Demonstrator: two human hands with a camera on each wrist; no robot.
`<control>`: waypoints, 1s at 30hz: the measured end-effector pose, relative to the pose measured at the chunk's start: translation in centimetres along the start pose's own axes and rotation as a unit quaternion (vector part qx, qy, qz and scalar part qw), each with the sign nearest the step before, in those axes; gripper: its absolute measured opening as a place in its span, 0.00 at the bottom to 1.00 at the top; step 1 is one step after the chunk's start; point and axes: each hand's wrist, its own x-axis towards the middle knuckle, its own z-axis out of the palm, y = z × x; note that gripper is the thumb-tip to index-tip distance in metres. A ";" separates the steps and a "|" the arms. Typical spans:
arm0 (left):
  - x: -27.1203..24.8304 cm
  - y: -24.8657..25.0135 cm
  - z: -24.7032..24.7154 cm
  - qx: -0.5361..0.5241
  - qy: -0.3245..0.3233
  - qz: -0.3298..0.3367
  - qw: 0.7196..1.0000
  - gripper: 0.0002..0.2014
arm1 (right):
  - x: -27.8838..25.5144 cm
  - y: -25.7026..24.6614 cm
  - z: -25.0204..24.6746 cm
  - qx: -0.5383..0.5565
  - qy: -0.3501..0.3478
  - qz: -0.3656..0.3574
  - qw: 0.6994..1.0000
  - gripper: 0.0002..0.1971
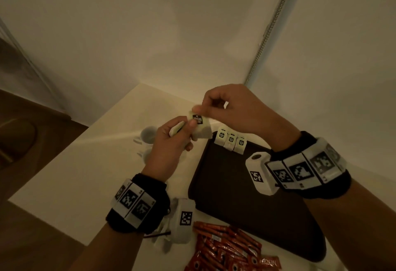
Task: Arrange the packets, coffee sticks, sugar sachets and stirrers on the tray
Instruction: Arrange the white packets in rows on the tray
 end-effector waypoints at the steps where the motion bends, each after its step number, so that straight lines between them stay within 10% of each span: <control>1: -0.1 -0.1 0.2 -0.057 0.009 -0.039 0.998 0.08 | 0.1 -0.2 -0.2 0.014 0.009 0.017 1.000 0.16; 10: -0.7 -0.6 1.8 -0.201 -0.022 -0.176 0.963 0.14 | 0.5 -0.8 0.3 0.024 -0.016 0.048 0.998 0.05; 26: -0.3 -0.9 1.1 -0.043 -0.042 -0.069 0.996 0.04 | -0.4 0.8 -0.6 0.082 -0.039 0.081 0.993 0.01; 30: 0.0 -1.3 1.1 -0.022 0.002 -0.036 0.999 0.24 | -0.8 1.5 -1.1 0.169 0.000 0.076 0.983 0.05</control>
